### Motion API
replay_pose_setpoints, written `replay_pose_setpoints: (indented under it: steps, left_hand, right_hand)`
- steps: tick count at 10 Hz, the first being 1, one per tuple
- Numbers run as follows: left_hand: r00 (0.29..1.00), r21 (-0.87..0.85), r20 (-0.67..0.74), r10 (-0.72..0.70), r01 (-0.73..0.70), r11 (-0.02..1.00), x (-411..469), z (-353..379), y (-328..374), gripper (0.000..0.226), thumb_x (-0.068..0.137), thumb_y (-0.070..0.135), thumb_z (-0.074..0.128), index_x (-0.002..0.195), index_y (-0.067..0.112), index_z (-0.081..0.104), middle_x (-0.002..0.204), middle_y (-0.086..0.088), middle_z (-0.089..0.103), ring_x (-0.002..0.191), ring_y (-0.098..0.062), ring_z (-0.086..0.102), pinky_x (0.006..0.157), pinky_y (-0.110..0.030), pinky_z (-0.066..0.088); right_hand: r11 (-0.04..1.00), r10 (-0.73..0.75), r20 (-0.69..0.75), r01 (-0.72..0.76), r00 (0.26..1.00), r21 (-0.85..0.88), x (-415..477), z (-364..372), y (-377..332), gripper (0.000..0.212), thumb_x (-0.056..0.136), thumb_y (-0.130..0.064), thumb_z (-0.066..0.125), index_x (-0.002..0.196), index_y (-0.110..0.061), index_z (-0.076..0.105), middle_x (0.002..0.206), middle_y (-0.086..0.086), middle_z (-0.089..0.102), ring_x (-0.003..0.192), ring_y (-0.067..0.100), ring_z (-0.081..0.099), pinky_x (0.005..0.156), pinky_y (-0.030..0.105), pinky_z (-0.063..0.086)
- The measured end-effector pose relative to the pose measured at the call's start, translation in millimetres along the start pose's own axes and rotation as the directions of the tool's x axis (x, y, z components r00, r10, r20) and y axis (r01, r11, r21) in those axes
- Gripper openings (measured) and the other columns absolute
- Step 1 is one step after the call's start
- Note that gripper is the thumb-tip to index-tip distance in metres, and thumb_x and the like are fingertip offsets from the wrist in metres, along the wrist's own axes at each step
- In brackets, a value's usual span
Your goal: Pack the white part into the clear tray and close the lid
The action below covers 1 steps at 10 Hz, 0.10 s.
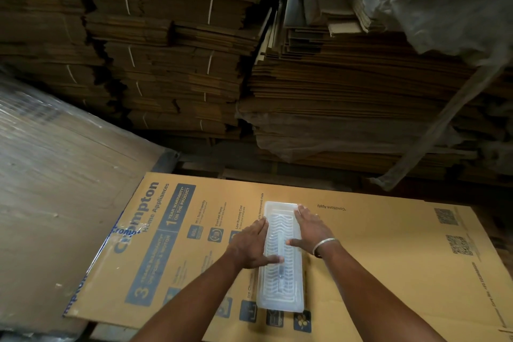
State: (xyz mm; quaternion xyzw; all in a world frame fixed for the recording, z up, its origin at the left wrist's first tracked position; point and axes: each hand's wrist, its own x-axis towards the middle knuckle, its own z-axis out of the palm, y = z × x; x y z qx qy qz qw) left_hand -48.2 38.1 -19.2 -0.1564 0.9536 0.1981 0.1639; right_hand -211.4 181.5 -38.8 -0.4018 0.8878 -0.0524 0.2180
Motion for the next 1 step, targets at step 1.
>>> replay_pose_setpoints:
  steps: [1]
  left_hand:
    - [0.993,0.017,-0.118,-0.02,0.022,1.0,7.3,-2.8,2.7,0.095,0.097,0.072,0.026,0.162,0.006,0.003,0.172,-0.013,0.003,0.159,-0.027,0.008,0.128,-0.043,0.013]
  right_hand:
    - [0.999,0.006,-0.118,-0.009,0.993,-0.031,-4.5,0.4,-0.4,0.095,0.088,-0.077,0.014,0.16,-0.015,0.001,0.169,0.006,-0.005,0.155,0.021,-0.005,0.125,0.042,-0.002]
